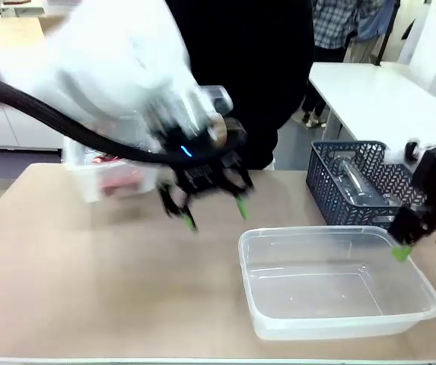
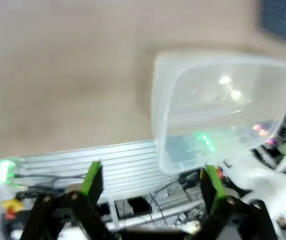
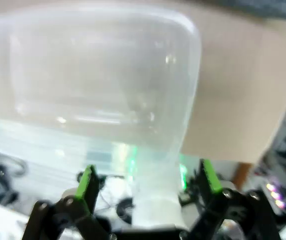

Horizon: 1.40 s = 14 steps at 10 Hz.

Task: Sort the waste into each basket.
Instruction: Pick up the Organizing box on the right side of the table and lift it.

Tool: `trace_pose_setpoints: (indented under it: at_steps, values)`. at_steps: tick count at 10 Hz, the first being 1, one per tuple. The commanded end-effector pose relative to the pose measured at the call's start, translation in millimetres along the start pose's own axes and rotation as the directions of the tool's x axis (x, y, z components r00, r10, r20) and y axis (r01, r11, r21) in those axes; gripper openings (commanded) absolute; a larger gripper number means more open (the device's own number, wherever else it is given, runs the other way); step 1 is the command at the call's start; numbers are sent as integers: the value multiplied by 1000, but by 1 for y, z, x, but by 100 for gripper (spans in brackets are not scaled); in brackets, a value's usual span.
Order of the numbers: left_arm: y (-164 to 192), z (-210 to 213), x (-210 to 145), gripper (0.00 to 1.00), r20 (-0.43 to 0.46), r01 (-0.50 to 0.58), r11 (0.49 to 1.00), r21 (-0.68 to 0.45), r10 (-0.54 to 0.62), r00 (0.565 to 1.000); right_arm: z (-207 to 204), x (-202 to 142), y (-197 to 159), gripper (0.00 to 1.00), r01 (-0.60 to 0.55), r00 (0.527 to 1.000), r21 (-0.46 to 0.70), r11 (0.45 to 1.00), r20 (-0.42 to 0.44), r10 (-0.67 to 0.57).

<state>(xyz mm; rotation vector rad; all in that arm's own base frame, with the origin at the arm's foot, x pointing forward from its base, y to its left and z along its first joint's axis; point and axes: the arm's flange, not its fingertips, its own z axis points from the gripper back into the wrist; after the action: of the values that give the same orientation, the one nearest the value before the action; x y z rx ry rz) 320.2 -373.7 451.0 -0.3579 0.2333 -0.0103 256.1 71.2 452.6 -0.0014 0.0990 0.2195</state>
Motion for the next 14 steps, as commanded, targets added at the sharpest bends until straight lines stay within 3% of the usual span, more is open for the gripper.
trace_pose_setpoints:
  at_steps: [1,2,3,4,5,6,9,10,13,14]
  values:
    - [-26,-39,21,100,-64,-65,991,114,72,995,-53,-37,-37,100,53,997,-132,990,-51,-60]
    - [0,0,0,100,0,0,1000,0,0,1000,0,0,0,100,0,1000,0,1000,0,0]
    - [0,0,0,100,0,0,1000,0,0,1000,0,0,0,100,0,1000,0,1000,0,0]
    - [0,0,0,100,0,0,1000,0,0,1000,-8,2,-10,100,5,998,-48,999,-56,-8]
    - [-16,-40,9,100,-45,-29,999,32,31,999,-13,28,6,100,45,993,-95,994,-102,-54]
    - [-15,-52,7,100,-54,1,998,61,3,999,-34,45,12,100,4,987,-61,998,-159,-14]
    - [-6,-62,0,100,-62,61,994,90,-55,997,-107,59,3,100,84,948,-48,995,-305,-94]
    - [-7,-63,3,100,-84,68,994,90,-61,995,-116,61,-4,100,118,937,-75,990,-323,-136]
    - [-11,-76,6,100,-92,97,986,135,-85,992,-105,46,-13,100,140,958,-35,990,-250,-144]
    - [-10,-81,11,64,-124,103,982,158,-83,989,-101,42,-19,100,144,962,-5,990,-232,-142]
